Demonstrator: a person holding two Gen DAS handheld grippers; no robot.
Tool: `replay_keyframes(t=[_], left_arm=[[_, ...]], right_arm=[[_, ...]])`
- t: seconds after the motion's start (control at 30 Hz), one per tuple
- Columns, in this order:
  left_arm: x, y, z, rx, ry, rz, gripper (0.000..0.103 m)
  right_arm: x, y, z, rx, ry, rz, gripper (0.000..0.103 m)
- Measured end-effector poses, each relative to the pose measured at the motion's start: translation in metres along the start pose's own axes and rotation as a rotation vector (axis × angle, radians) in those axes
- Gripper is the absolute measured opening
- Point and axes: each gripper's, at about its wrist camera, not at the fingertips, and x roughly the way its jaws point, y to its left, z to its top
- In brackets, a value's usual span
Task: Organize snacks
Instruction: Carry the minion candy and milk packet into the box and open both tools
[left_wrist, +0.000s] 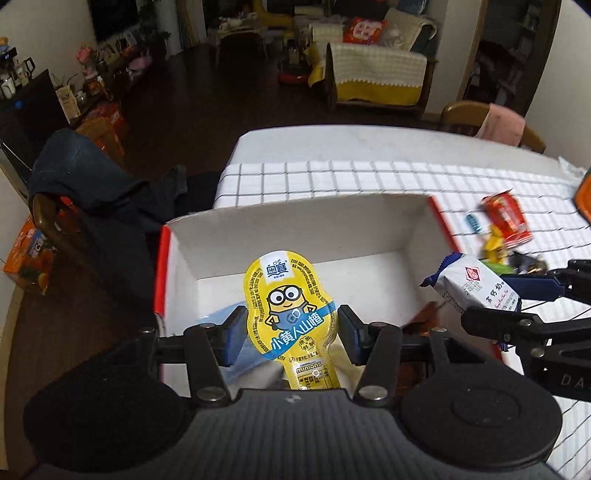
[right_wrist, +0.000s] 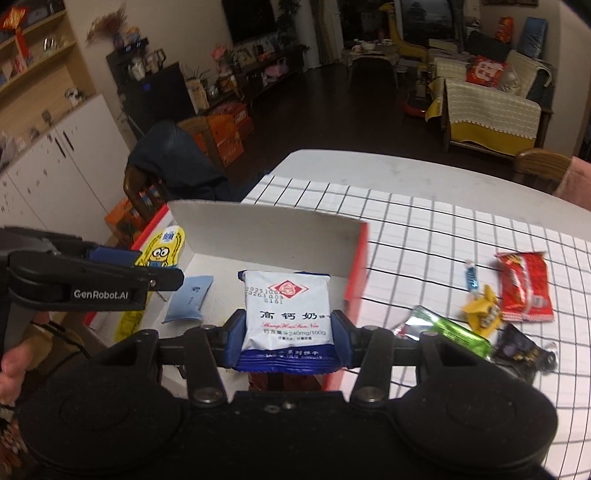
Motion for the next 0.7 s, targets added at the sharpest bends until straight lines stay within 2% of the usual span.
replay_keyframes(t=[0.4, 0.7], left_arm=[[0.054, 0.012, 0.002, 0.04, 0.161, 0.018, 0.052], [0.068, 0.007, 0.007, 0.053, 0.222, 0.038, 0.052]], right_arm=[[0.076, 0.033, 0.005, -0.093, 0.122, -0.054, 0.048], [0.096, 0.042, 0.006, -0.131, 0.181, -0.085, 0.048]])
